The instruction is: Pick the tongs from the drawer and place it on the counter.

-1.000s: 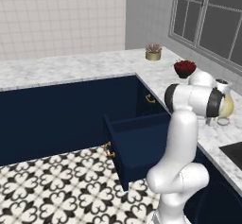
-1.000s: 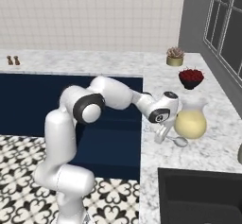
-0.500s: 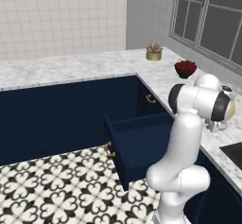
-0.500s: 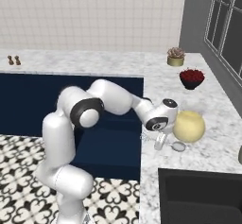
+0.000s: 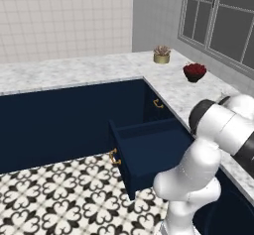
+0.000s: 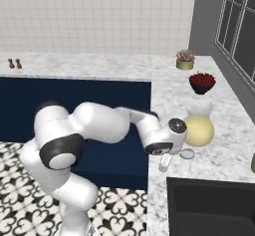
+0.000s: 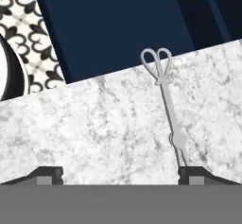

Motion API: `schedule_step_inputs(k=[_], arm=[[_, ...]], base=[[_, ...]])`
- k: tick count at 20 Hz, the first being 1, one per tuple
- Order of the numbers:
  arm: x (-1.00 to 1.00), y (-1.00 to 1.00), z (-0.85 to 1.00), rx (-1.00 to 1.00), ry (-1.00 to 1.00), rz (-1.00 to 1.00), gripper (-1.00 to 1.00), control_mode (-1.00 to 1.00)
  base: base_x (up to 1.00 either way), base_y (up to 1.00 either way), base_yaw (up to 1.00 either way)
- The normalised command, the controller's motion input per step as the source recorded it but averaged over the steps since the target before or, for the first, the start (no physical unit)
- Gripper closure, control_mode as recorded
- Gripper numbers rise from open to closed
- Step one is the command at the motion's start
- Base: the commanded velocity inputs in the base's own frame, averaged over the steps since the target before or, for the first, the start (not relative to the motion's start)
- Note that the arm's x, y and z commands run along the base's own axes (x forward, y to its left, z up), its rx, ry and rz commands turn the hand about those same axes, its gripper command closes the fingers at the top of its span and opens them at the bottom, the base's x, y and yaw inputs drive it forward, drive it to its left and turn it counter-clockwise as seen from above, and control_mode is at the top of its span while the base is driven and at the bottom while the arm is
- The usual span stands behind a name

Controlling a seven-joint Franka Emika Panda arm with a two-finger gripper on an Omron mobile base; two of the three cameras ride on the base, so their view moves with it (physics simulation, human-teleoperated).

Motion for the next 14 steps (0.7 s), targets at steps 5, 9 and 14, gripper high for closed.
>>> schedule_step_inputs(k=[5,9,14], arm=[[-0.66,0.76,1.00,0.00,-0.08,0.02,-1.00,-1.00],[-0.46,1.00,1.00,0.00,0.00,0.11,-1.00,-1.00],[-0.14,1.00,0.93,-0.01,0.00,0.19,-1.00,-1.00]], base=[[0.00,0.00,0.00],[0.00,0.00,0.00],[0.00,0.00,0.00]])
